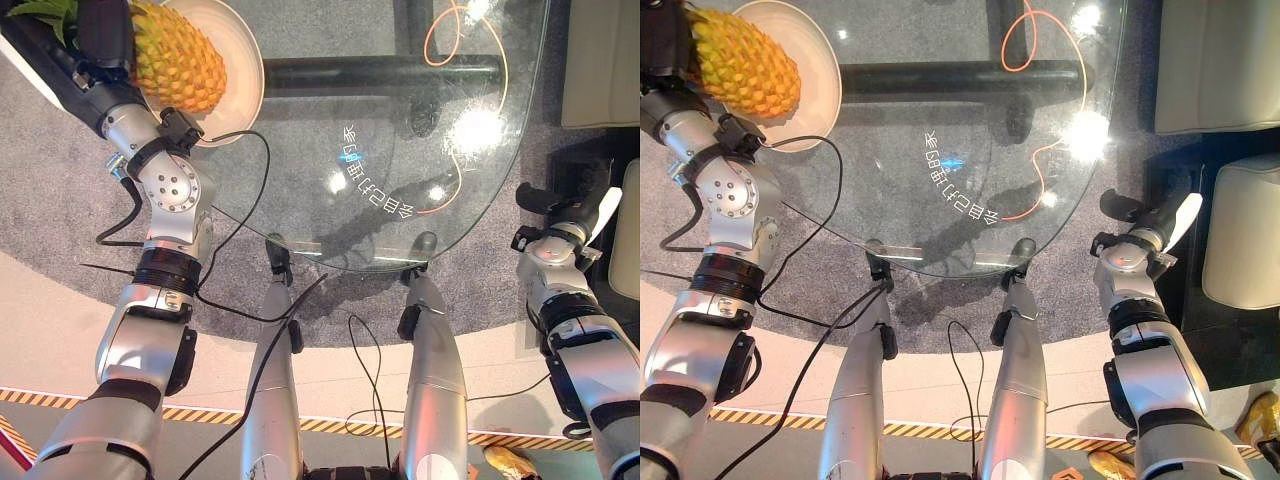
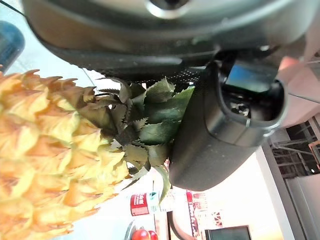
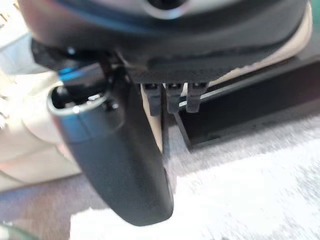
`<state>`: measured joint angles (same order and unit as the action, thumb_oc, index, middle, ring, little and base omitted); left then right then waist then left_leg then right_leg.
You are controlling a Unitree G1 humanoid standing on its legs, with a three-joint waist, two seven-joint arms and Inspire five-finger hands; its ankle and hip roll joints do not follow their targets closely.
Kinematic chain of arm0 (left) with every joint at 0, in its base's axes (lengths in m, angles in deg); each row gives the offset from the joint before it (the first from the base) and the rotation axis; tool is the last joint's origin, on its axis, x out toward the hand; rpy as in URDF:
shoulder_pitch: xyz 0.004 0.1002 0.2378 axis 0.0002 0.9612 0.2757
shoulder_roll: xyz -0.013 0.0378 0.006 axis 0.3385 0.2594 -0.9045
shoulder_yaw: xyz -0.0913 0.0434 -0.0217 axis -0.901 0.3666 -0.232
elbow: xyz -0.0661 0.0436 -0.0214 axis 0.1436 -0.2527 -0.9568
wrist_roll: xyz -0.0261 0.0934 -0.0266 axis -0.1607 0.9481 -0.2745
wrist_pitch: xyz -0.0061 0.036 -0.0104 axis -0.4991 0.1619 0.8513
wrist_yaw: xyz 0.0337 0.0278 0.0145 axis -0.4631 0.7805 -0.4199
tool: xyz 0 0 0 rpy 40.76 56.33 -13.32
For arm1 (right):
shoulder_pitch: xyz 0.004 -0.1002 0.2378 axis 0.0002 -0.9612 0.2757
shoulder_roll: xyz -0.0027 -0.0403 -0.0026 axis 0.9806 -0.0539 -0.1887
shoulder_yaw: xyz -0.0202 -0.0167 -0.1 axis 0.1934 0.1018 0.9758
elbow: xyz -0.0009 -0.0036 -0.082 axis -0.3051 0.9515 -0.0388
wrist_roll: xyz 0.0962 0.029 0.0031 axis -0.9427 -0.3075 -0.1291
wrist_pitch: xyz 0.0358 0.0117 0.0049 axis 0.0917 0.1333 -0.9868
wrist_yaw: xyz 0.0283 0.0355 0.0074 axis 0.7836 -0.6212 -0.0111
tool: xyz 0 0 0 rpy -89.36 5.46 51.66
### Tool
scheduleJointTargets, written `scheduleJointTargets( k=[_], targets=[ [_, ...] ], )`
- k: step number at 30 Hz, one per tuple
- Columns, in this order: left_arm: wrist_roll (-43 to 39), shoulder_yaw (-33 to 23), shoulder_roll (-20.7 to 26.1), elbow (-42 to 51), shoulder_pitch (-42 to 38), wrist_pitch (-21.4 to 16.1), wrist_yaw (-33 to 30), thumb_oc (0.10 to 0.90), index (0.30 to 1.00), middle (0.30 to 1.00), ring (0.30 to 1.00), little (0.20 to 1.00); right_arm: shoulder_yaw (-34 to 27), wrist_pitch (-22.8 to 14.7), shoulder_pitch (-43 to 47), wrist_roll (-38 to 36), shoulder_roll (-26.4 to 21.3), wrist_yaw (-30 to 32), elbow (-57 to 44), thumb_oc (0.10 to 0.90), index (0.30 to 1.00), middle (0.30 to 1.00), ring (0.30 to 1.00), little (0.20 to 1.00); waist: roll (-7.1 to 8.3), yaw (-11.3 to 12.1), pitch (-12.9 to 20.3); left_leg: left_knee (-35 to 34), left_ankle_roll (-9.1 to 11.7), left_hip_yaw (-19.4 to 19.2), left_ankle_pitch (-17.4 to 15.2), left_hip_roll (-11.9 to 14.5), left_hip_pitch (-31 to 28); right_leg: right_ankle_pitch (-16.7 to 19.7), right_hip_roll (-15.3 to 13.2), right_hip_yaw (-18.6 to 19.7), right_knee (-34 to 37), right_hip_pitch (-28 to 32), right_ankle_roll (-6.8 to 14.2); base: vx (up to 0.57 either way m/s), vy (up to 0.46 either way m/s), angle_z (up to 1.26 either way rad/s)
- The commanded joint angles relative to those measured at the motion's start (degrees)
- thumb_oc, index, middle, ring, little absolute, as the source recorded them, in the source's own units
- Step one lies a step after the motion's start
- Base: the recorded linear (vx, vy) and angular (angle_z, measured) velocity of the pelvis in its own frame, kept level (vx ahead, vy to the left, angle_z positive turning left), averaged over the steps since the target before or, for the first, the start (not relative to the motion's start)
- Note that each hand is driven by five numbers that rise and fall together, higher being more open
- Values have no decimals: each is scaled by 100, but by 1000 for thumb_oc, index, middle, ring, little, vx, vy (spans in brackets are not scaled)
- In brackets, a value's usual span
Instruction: Pick up the fruit to the plate
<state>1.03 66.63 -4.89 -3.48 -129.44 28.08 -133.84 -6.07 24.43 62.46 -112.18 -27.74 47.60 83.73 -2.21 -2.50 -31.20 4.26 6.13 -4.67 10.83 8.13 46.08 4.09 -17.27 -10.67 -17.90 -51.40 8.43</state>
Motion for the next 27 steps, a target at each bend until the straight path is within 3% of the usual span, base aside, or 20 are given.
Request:
scheduleJointTargets(
  k=[1,11,19,27],
  targets=[
    [637,-80,602,244,-797,-603,-284,100,300,300,300,200,-72,-76,-34,-181,-182,-94,331,800,900,900,900,900,154,170,140,693,306,74,-640,169,159,-48,215,45,249,240,166,0,0,0],
    [999,64,693,74,-1038,-381,-640,100,300,300,300,200,21,295,-13,-209,-120,-725,604,800,900,900,900,900,173,159,140,752,330,79,-646,195,176,-86,225,59,197,218,158,-3,2,-1],
    [1007,228,789,-228,-1238,-261,-618,100,300,300,300,200,112,846,-14,-277,-143,-1493,863,800,900,900,900,900,203,135,140,798,348,95,-626,217,184,-75,240,73,166,209,151,0,0,0],
    [944,300,790,-402,-1321,-247,-558,100,300,300,300,200,166,952,-22,-262,-111,-1702,932,800,900,900,900,900,234,113,140,802,365,104,-607,227,187,-70,260,79,179,220,145,0,0,0]
  ],
)
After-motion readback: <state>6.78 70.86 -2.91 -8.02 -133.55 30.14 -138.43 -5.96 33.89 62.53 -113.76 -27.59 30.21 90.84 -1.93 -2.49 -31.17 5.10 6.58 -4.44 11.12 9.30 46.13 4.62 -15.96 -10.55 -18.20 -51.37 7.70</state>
